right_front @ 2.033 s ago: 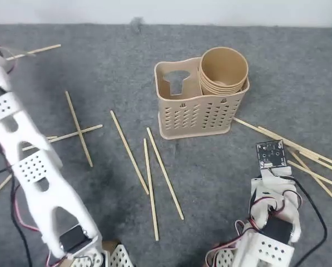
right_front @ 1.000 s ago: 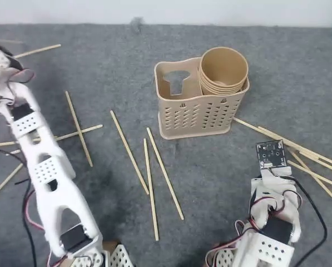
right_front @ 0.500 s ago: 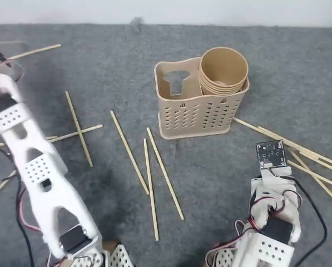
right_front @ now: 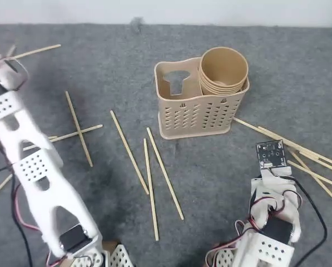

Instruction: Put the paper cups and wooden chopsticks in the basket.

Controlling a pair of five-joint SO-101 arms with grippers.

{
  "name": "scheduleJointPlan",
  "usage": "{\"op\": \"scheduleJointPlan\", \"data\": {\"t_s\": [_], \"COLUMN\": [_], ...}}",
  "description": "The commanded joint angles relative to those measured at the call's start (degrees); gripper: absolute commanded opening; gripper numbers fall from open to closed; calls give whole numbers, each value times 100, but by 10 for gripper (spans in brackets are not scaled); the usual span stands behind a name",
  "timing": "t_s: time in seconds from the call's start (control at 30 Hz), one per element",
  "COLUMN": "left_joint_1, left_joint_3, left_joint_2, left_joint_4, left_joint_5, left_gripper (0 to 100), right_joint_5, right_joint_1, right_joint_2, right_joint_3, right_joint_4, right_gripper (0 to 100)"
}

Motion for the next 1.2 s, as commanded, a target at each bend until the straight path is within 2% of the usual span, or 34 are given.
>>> {"op": "scheduleJointPlan", "data": {"t_s": [0.0, 0.1, 0.27, 0.4, 0.6, 0.97, 1.17], "left_joint_1": [-35, -167, -413, -404, -747, -1073, -1037], "left_joint_3": [-75, -75, -22, 382, 989, 1622, 1613], "left_joint_2": [-721, -853, -844, -633, -334, 651, 1231], "left_joint_4": [404, 466, 114, -44, -818, -2453, -2998], "left_joint_5": [-123, -114, -132, -721, -835, -1398, -1600], "left_gripper": [9, 9, 12, 24, 147, 152, 152], "right_joint_5": [53, 53, 53, 53, 53, 53, 53], "right_joint_1": [-40, -40, -40, -48, -40, -48, -48], "right_joint_2": [31, 31, 40, 48, 48, 66, 66], "right_joint_3": [114, 114, 114, 114, 114, 114, 114], "right_joint_4": [40, 40, 48, 48, 48, 48, 57], "right_gripper": [9, 9, 9, 9, 9, 9, 9]}}
